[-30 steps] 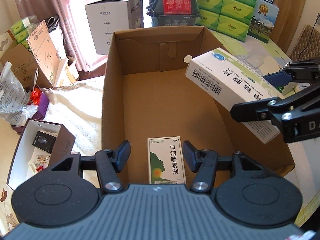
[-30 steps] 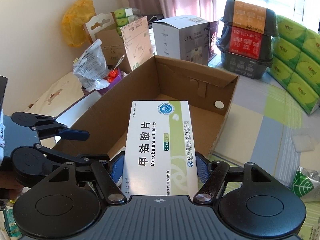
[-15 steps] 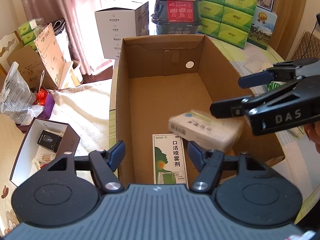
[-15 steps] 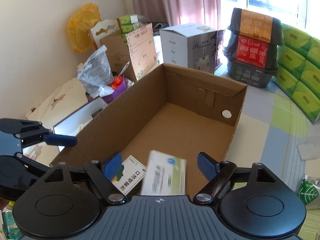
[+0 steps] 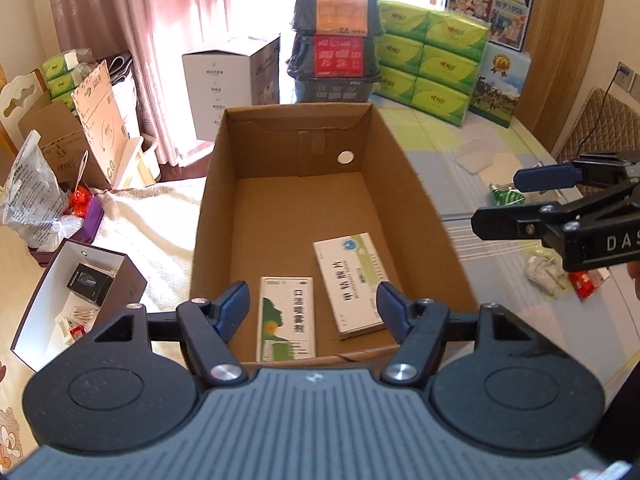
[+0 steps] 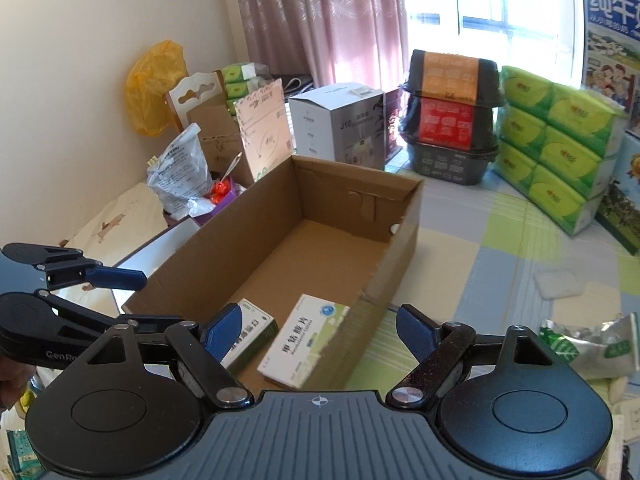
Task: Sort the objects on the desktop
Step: 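Withdraw both tools from the cardboard box back over the table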
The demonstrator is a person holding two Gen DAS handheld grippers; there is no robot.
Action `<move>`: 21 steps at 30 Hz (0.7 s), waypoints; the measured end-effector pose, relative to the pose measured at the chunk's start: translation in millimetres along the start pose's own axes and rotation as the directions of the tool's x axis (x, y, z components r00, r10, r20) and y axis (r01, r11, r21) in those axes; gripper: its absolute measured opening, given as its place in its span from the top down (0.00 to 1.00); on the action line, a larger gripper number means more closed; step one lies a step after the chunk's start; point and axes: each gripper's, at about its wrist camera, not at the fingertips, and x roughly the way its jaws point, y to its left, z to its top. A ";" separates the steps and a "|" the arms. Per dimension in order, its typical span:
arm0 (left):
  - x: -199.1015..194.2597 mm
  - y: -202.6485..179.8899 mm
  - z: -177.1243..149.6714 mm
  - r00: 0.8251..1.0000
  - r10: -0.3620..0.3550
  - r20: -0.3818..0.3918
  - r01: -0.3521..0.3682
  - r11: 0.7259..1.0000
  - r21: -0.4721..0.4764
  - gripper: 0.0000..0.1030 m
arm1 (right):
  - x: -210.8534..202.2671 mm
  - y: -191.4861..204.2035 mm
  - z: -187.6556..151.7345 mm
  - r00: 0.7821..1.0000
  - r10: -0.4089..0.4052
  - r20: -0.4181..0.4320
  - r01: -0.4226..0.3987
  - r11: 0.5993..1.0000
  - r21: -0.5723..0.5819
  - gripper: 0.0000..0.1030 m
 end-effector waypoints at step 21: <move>-46.4 -153.7 -10.4 0.996 -0.059 0.061 0.052 0.992 0.116 0.07 | -133.3 -91.0 -83.4 0.990 -0.143 0.016 0.141 0.984 0.111 0.09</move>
